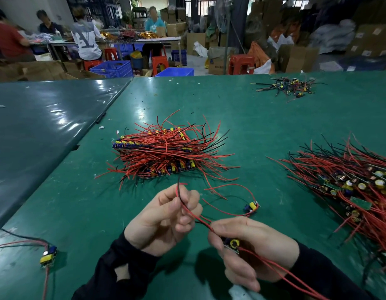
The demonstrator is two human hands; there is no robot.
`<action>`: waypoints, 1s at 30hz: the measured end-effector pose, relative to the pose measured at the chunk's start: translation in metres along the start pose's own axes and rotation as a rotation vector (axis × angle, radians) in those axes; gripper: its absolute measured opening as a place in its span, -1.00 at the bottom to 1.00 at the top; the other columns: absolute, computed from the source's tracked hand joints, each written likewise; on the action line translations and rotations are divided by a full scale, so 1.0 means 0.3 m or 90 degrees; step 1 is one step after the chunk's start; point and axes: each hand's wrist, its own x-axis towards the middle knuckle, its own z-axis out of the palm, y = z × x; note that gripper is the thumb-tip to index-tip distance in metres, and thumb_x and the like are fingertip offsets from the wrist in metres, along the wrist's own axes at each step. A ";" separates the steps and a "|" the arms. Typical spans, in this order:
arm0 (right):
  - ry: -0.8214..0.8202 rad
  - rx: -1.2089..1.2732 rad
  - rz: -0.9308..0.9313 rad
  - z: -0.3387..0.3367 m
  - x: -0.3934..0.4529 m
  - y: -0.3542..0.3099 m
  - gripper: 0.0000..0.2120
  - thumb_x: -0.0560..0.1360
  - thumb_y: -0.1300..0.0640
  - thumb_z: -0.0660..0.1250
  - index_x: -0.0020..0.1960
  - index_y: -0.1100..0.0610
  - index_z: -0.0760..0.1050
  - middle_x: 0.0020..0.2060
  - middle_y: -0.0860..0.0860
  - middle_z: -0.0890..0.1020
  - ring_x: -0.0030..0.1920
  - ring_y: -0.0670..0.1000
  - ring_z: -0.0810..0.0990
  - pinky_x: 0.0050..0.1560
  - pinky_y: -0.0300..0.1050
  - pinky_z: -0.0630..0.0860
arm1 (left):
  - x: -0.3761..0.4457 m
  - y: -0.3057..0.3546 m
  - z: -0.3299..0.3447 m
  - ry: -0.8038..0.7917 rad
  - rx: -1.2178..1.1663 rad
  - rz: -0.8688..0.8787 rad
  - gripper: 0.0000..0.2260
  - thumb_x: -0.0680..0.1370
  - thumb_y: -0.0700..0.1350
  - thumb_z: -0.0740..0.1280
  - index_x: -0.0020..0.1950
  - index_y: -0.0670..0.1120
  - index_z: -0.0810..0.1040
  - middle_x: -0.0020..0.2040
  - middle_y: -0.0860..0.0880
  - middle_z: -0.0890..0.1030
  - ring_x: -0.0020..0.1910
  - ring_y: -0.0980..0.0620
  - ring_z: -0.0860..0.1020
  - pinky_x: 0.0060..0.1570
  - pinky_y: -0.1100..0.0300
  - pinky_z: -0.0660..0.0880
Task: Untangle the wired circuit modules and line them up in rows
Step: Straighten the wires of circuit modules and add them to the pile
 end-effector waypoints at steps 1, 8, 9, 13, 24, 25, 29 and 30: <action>-0.005 -0.001 0.002 -0.002 0.000 -0.001 -0.78 0.56 0.13 0.12 -0.19 0.17 0.44 -0.63 -0.01 0.48 -0.65 -0.09 0.45 -0.58 -0.33 0.36 | 0.004 -0.006 0.000 0.003 -0.013 -0.013 -0.94 0.52 -0.26 0.34 -0.03 -0.23 0.56 -0.15 -0.10 0.54 -0.23 0.07 0.53 -0.29 0.36 0.49; 0.121 -0.105 -0.084 -0.019 0.012 -0.003 -0.77 0.49 0.08 0.17 -0.29 0.09 0.49 -0.64 0.03 0.46 -0.68 -0.06 0.41 -0.61 -0.31 0.32 | 0.022 0.010 -0.008 0.368 0.265 0.055 -0.96 0.25 -0.21 0.43 -0.36 -0.11 0.69 -0.40 -0.03 0.62 -0.51 0.17 0.53 -0.50 0.41 0.47; 0.140 -0.129 -0.099 -0.019 0.012 -0.002 -0.77 0.49 0.08 0.17 -0.30 0.07 0.49 -0.64 0.03 0.46 -0.68 -0.06 0.41 -0.61 -0.30 0.30 | 0.026 0.007 -0.010 0.390 0.283 0.060 -0.91 0.26 -0.23 0.38 -0.37 -0.12 0.69 -0.42 -0.04 0.63 -0.52 0.17 0.53 -0.50 0.41 0.47; 0.208 -0.273 -0.155 -0.009 0.023 0.019 -0.79 0.52 0.10 0.16 -0.26 0.12 0.43 -0.63 0.03 0.49 -0.67 -0.08 0.42 -0.58 -0.30 0.28 | 0.037 -0.027 -0.019 0.456 0.317 0.107 -0.92 0.23 -0.29 0.38 -0.38 -0.19 0.67 -0.43 -0.10 0.62 -0.54 0.12 0.53 -0.51 0.38 0.47; 0.164 -0.257 -0.125 -0.004 0.015 0.012 -0.78 0.53 0.11 0.14 -0.26 0.13 0.41 -0.61 0.01 0.51 -0.65 -0.09 0.44 -0.56 -0.24 0.29 | 0.036 -0.012 -0.026 0.444 0.182 0.059 -0.86 0.29 -0.30 0.36 -0.39 -0.13 0.68 -0.42 -0.07 0.62 -0.55 0.18 0.51 -0.52 0.42 0.46; 0.147 -0.244 -0.119 -0.005 0.012 0.010 -0.78 0.53 0.11 0.13 -0.26 0.12 0.41 -0.61 0.00 0.51 -0.65 -0.10 0.44 -0.56 -0.24 0.28 | 0.034 -0.010 -0.031 0.438 0.170 0.051 -0.88 0.31 -0.30 0.41 -0.39 -0.12 0.68 -0.42 -0.07 0.61 -0.55 0.17 0.51 -0.53 0.42 0.45; 0.046 -0.167 -0.080 -0.003 0.004 0.008 -0.77 0.55 0.12 0.12 -0.25 0.09 0.44 -0.59 -0.02 0.53 -0.64 -0.12 0.45 -0.57 -0.25 0.29 | 0.004 0.012 -0.031 0.286 0.069 0.028 -0.67 -0.01 -0.19 0.67 -0.35 -0.10 0.64 -0.40 -0.02 0.57 -0.52 0.16 0.48 -0.55 0.41 0.44; 0.020 -0.139 -0.072 -0.002 0.003 0.009 -0.77 0.56 0.12 0.14 -0.24 0.09 0.45 -0.59 -0.03 0.54 -0.63 -0.13 0.45 -0.58 -0.26 0.29 | -0.002 0.017 -0.024 0.214 0.031 0.019 -0.72 0.12 -0.21 0.64 -0.29 -0.13 0.63 -0.36 -0.03 0.56 -0.48 0.15 0.49 -0.50 0.40 0.46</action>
